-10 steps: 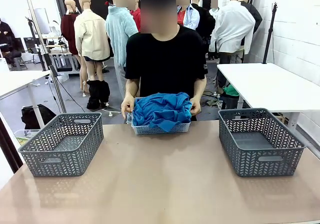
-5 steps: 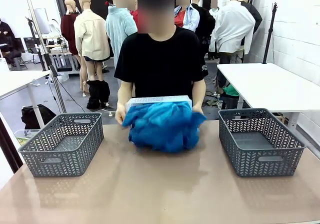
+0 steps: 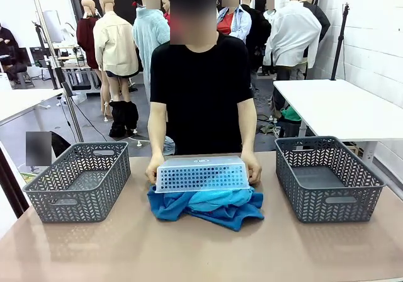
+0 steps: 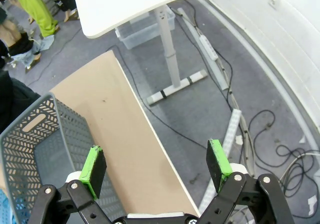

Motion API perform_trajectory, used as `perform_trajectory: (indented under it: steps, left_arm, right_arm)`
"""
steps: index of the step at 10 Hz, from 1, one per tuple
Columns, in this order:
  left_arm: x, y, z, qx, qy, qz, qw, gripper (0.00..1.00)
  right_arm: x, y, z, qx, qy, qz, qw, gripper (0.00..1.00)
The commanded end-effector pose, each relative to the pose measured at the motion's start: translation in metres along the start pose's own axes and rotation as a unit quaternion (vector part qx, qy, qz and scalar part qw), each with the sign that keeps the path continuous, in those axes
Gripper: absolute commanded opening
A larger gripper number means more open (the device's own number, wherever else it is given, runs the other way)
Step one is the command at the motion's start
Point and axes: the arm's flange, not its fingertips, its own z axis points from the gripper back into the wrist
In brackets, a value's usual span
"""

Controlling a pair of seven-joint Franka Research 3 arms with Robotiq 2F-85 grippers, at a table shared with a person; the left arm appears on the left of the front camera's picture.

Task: Sort the tops and bottoms.
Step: Lift clothes from the center of the table with your left hand.

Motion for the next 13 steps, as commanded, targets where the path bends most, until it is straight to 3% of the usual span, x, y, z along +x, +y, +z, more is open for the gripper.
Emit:
perform_trajectory:
  steps: [1, 13]
  left_arm:
    - [-0.0001, -0.0003, 0.0010, 0.005, 0.001, 0.005, 1.000, 1.00]
    - [-0.0001, -0.0003, 0.0010, 0.005, 0.001, 0.005, 1.000, 1.00]
  right_arm:
    - [-0.0004, -0.0008, 0.0009, 0.001, 0.004, -0.003, 1.000, 1.00]
    - [-0.0004, -0.0008, 0.0009, 0.001, 0.004, -0.003, 1.000, 1.00]
